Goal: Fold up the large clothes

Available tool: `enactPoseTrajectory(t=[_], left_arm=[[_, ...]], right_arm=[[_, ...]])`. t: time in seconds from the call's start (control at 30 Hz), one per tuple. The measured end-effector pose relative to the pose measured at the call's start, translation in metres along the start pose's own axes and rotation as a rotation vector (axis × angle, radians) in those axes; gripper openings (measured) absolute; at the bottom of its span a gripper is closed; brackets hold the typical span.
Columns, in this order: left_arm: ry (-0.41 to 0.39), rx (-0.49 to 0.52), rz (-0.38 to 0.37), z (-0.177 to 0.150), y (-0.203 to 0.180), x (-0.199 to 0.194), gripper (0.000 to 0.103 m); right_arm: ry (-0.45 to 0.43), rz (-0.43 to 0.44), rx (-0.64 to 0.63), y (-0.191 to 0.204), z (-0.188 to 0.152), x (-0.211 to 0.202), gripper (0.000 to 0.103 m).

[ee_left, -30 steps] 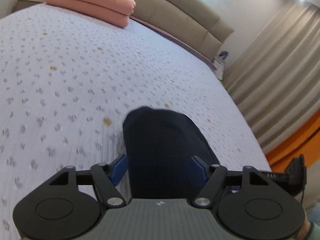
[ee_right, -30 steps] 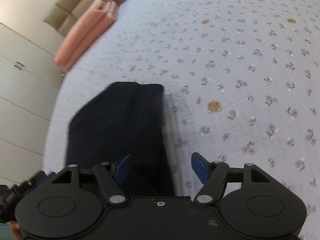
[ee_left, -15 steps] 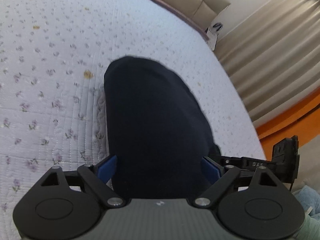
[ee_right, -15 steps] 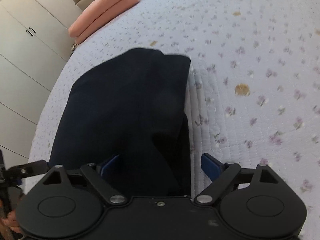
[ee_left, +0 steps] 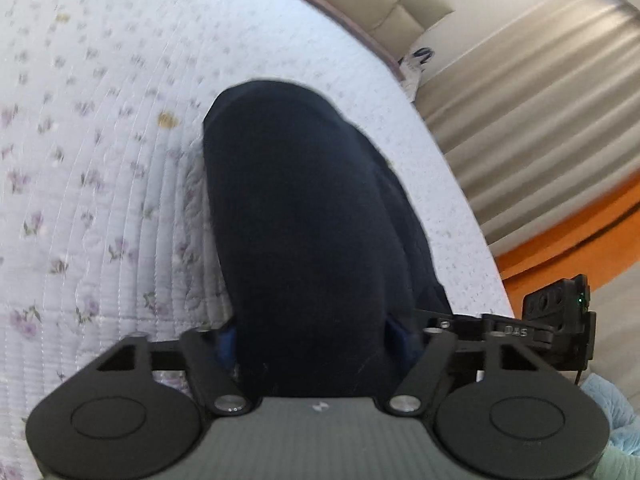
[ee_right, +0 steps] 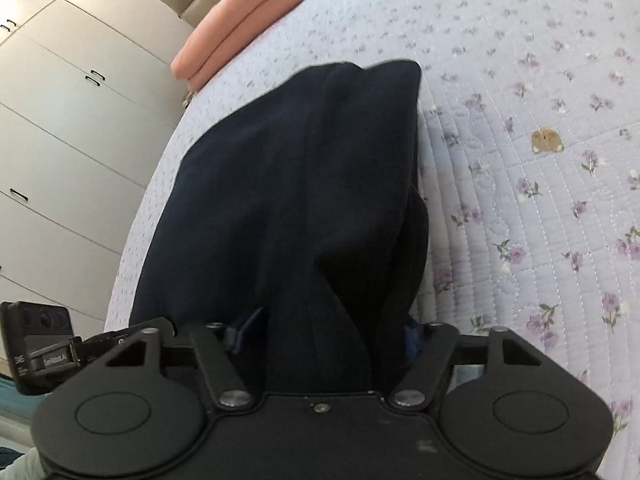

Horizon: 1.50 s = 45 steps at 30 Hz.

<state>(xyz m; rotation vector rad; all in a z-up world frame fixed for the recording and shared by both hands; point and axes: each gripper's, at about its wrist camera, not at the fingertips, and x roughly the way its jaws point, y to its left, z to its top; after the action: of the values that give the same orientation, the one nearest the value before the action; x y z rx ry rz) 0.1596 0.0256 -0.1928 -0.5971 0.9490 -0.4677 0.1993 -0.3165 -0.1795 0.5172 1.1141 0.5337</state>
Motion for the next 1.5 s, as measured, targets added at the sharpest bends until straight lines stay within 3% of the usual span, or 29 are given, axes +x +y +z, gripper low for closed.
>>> enactPoseTrajectory(t=[0.2,0.4,0.6,0.77,0.87,0.93,1.0,1.1,1.2,1.27,1.37,1.43,1.5], left_arm=[[-0.078,0.023,-0.145,0.005,-0.007,-0.041,0.058],[-0.096,0.047,-0.183,-0.013,-0.006,-0.138,0.058],[-0.078,0.056,-0.129,-0.072,0.021,-0.202,0.058],[-0.068,0.009,-0.079,-0.131,0.069,-0.204,0.058],[-0.139,-0.007,-0.091,-0.157,0.088,-0.201,0.062],[-0.179,-0.048,-0.097,-0.163,0.092,-0.203,0.063],[-0.206,-0.017,-0.053,-0.165,0.085,-0.207,0.063],[-0.228,0.029,0.076,-0.17,0.061,-0.237,0.06],[-0.283,0.111,0.189,-0.179,0.027,-0.278,0.06],[-0.288,0.14,0.203,-0.181,0.007,-0.292,0.059],[-0.277,0.199,0.199,-0.186,-0.02,-0.287,0.041],[-0.249,0.236,0.144,-0.193,-0.029,-0.268,0.026],[-0.193,0.241,0.078,-0.205,-0.029,-0.241,0.027]], right_arm=[[-0.073,0.068,-0.017,0.043,-0.009,-0.031,0.062],[-0.092,0.11,-0.101,0.125,-0.062,-0.064,0.062],[-0.022,0.132,-0.122,0.159,-0.129,-0.043,0.062],[0.046,0.096,-0.156,0.147,-0.175,-0.003,0.062],[-0.007,0.08,-0.178,0.139,-0.192,-0.008,0.063],[-0.04,0.068,-0.144,0.135,-0.197,-0.013,0.07],[-0.071,0.013,-0.131,0.137,-0.203,-0.02,0.08],[-0.094,-0.103,-0.145,0.15,-0.212,-0.043,0.08],[-0.199,-0.211,-0.228,0.181,-0.227,-0.077,0.081],[-0.254,-0.235,-0.28,0.201,-0.228,-0.089,0.081],[-0.344,-0.277,-0.38,0.237,-0.226,-0.078,0.081],[-0.371,-0.287,-0.401,0.247,-0.218,-0.046,0.064],[-0.335,-0.307,-0.412,0.246,-0.213,-0.006,0.035]])
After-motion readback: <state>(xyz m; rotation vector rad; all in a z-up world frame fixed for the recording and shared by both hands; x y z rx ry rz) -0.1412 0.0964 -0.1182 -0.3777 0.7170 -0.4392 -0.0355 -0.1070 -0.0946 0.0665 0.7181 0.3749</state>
